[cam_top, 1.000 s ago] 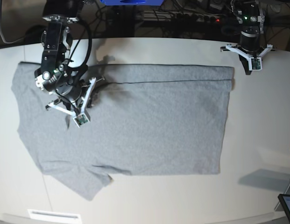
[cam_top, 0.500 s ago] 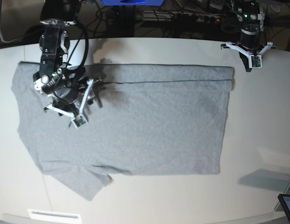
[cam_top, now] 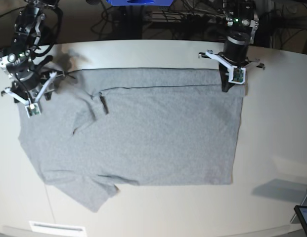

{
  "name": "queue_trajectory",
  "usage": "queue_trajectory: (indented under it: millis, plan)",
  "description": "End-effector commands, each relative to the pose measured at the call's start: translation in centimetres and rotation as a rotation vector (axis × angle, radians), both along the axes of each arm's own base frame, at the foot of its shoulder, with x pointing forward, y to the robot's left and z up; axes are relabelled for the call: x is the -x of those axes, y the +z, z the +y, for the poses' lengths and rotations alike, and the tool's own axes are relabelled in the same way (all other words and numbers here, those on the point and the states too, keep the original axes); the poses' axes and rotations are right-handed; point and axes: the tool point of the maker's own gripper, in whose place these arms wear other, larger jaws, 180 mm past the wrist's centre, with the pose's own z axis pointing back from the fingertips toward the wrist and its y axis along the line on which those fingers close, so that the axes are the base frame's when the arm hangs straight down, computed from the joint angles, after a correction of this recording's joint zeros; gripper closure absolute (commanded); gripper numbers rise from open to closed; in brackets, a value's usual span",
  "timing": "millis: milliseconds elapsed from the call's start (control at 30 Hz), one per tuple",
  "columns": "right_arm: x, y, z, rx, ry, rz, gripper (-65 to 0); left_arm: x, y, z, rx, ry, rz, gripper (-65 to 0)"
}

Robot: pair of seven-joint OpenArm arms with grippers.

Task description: Fold the T-shirt properly

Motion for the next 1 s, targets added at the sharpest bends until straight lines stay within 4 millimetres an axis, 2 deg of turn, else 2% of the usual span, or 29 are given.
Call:
queue_trajectory:
  millis: [0,133,233,300,500,567,700,800,967]
  plan:
    - [-0.2,1.0,-0.8,0.011,-0.011,-0.041,-30.3,-0.7,0.4,-0.6,0.004,-0.016,-0.020,0.0]
    - [1.3,1.1,-4.1,0.057,-0.085,-0.020,-30.9,-1.1,-1.6,-1.6,0.016,-0.028,0.060,0.0]
    - [2.4,1.4,-6.2,0.076,-0.146,-0.018,-31.0,-0.9,-2.5,-0.5,-0.004,-0.018,0.086,0.0]
    - [3.1,1.3,-6.9,0.084,-0.166,-0.007,-31.2,-0.6,-2.8,-0.1,-0.027,-0.037,0.101,0.0]
    - [4.8,0.3,-7.2,0.088,-0.185,0.072,-31.3,-0.4,-2.8,1.0,-0.062,-0.048,0.111,0.0]
    - [5.0,0.2,-7.1,0.087,-0.187,0.081,-31.3,-0.4,-2.6,0.9,-0.063,-0.050,0.108,0.0]
    - [5.1,0.1,-6.8,0.086,-0.169,0.088,-35.5,-0.3,-2.7,0.9,-0.063,-0.050,0.109,0.0]
    - [5.5,-0.4,-6.2,0.091,-0.096,0.131,-35.5,-0.3,-2.7,0.9,-0.063,-0.050,0.109,0.0]
    - [5.6,-0.6,-6.3,0.091,-0.098,0.144,-35.4,-0.4,-2.6,0.9,-0.061,-0.050,0.108,0.0]
